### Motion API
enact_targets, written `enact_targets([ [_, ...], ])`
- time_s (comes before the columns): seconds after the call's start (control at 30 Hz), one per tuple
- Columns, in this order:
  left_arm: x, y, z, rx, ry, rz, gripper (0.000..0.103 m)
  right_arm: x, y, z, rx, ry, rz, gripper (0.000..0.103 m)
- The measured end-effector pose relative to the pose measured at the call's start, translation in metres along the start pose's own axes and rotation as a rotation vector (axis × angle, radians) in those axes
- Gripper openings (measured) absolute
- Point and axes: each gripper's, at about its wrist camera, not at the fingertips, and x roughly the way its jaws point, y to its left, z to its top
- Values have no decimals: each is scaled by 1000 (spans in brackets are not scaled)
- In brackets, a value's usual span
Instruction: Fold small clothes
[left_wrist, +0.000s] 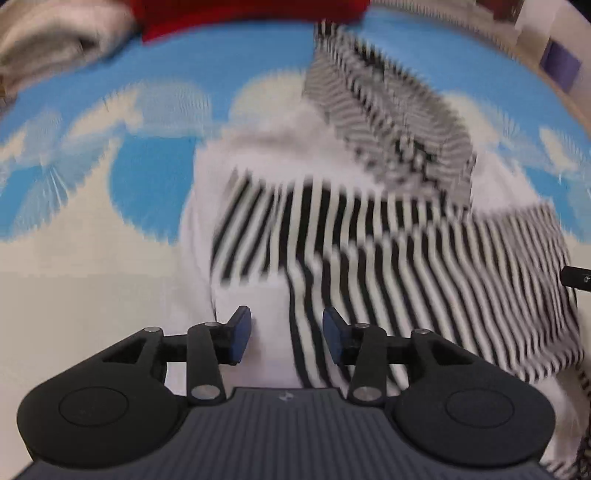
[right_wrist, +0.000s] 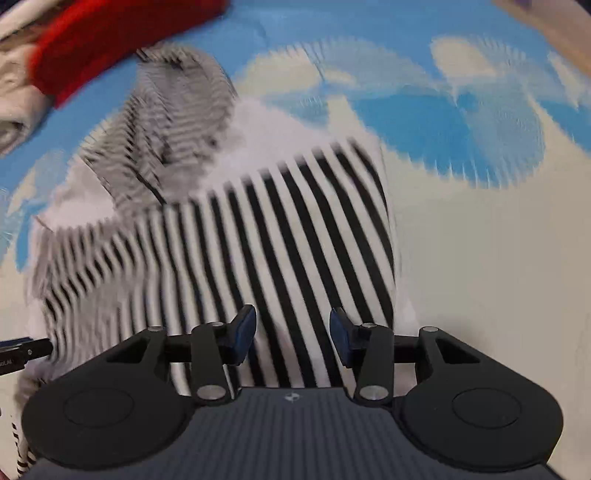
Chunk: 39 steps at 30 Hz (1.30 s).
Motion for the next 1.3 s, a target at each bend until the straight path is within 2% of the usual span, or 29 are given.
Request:
enact_targets([
  [0.23, -31, -9, 21, -51, -224, 32, 47, -40, 5, 25, -14, -200, 10, 46],
  [0.33, -45, -14, 26, -53, -328, 82, 51, -50, -1, 35, 9, -245, 9, 46],
  [0.43, -57, -17, 36, -47, -379, 87, 51, -60, -7, 42, 29, -271, -9, 46],
  [0.53, -56, -18, 60, -37, -374, 67, 51, -62, -18, 48, 59, -266, -3, 46],
  [0.63, -39, -20, 101, -7, -358, 38, 50, -57, -27, 50, 81, -243, -25, 46],
  [0.7, -19, -21, 131, 13, -350, 40, 47, -53, -32, 50, 103, -214, -31, 46],
  [0.8, 23, -23, 179, 42, -304, 44, 33, -51, -37, 50, 118, -195, -20, 46],
  [0.87, 52, -22, 207, 54, -286, 45, 30, -52, -37, 51, 113, -201, -20, 45],
  [0.9, 70, -21, 223, 47, -269, 38, 30, -52, -37, 51, 111, -203, -11, 43],
  [0.97, 99, -20, 247, 17, -249, 37, 30, -51, -38, 53, 110, -197, 7, 20],
  [1.03, 128, -22, 265, -18, -230, 37, 30, -51, -38, 55, 110, -194, 22, 13],
  [1.3, 210, -35, 310, -93, -148, 1, 38, -39, -42, 58, 116, -166, 14, 14],
])
